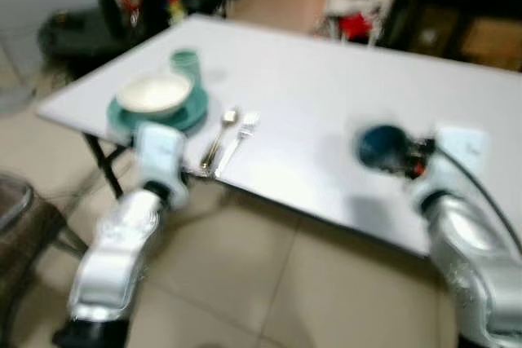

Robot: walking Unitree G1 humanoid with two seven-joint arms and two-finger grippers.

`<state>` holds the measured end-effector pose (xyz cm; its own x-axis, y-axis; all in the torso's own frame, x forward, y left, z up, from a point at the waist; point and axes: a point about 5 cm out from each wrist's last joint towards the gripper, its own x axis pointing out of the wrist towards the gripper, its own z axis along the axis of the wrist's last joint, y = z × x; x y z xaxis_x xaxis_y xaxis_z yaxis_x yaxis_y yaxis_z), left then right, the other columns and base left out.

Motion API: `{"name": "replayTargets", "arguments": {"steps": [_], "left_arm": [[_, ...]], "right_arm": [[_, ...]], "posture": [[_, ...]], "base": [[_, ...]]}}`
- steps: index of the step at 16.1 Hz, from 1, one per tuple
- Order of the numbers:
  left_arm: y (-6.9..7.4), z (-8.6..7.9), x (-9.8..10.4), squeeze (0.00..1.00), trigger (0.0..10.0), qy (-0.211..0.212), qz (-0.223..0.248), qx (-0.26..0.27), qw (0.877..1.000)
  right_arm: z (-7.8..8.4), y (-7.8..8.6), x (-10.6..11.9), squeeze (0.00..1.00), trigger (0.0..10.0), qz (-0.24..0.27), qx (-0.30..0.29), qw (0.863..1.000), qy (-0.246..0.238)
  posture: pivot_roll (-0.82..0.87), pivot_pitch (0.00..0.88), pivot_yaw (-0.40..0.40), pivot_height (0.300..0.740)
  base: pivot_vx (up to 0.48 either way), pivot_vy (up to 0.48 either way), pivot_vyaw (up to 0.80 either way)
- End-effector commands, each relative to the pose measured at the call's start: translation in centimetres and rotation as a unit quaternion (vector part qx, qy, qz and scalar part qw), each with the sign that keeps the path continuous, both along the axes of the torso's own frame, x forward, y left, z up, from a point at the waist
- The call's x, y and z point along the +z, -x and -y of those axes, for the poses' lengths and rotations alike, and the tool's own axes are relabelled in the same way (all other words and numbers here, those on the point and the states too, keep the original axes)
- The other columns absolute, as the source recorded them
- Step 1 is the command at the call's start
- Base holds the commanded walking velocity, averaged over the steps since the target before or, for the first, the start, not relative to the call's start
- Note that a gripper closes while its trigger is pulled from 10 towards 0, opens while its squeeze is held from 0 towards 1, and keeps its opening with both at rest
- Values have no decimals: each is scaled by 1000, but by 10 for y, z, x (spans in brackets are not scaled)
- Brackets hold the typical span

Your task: Setting the table

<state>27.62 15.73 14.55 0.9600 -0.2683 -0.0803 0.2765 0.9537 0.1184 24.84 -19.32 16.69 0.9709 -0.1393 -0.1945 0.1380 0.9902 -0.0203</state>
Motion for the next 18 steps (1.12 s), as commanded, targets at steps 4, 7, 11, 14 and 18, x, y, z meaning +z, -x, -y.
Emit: {"name": "replayTargets", "arguments": {"steps": [4, 7, 11, 14, 18], "left_arm": [[-7, -8, 7, 0, 10000, 3, 1, 17, 1000], [-7, -10, 7, 0, 10000, 3, 7, 20, 1000], [-1, -13, 5, 0, 10000, 9, 9, 28, 1000], [1, -8, 5, 0, 10000, 28, 12, 22, 999], [3, -6, 4, 0, 10000, 30, 11, 21, 999]], "right_arm": [[-9, -2, 9, 0, 10000, 20, 14, 1000, -6], [-9, -3, 9, 0, 10000, 20, 21, 1000, -4], [-12, -9, 13, 0, 10000, 18, 64, 998, -9], [-19, -20, 16, 0, 10000, 10, 109, 994, -7], [-25, -27, 18, 0, 10000, 12, 132, 991, 11]], "posture": [[53, 0, 50, 740], [51, 0, 55, 740], [49, 0, 47, 740], [55, 0, 25, 740], [66, 0, 4, 740]], "base": [[0, -120, -800], [0, 320, -800], [0, 0, -159], [95, 0, 0], [297, 0, 0]]}}
